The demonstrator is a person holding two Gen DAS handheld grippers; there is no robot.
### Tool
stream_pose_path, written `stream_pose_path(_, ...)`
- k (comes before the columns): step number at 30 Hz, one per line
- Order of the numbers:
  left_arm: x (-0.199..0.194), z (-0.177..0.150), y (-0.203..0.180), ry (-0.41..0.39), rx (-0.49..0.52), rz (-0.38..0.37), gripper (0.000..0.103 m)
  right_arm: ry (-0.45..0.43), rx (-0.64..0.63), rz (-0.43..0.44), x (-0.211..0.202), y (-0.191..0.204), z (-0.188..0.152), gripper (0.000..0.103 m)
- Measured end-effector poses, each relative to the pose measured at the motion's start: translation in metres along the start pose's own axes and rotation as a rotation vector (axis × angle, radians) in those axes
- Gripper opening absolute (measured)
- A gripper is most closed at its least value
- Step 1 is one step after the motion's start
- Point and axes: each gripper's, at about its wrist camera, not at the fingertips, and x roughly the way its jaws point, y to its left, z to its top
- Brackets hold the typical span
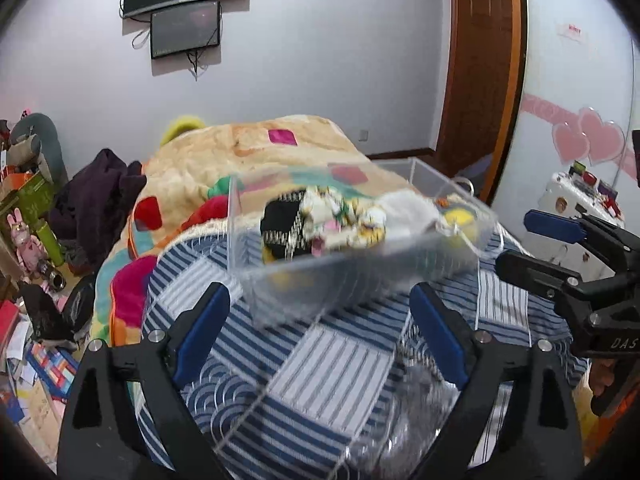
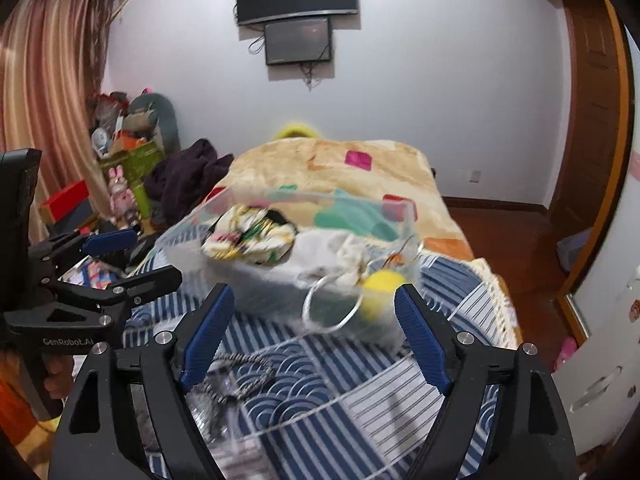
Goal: Organize soft objects
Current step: 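Grasp the bagged silver scrubber with the left tool while the right tool grasps the black beaded strap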
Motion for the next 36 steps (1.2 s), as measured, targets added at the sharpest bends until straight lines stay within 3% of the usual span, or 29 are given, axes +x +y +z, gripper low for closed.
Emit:
stream_pose_path(11,-0.003,-0.04,0.014,0.082,-0.027,0.029,0.093,0.169,0.001,0.151,0.034,0.028,-0.039,0.08)
stream_pose_path(13,-0.001,-0.044,0.015,0.093,-0.031,0.026,0.093,0.191,0.007,0.165,0.04,0.031,-0.044,0.073)
stream_pose_path(19,-0.001,-0.052,0.01,0.108,-0.048,-0.002,0.093,0.229,0.011,0.221,0.046,0.035,-0.05,0.032)
stream_pose_path(21,-0.002,-0.054,0.007,0.111,-0.05,-0.015,0.093,0.233,0.018,0.239,0.046,0.036,-0.053,0.014)
stream_pose_path(22,-0.003,-0.054,0.004,0.111,-0.05,-0.02,0.093,0.233,0.018,0.24,0.046,0.037,-0.054,0.011)
stream_pose_path(36,0.009,-0.067,-0.033,0.178,-0.041,-0.132,0.093,0.088,0.106,0.123,0.002,0.008,-0.048,0.007)
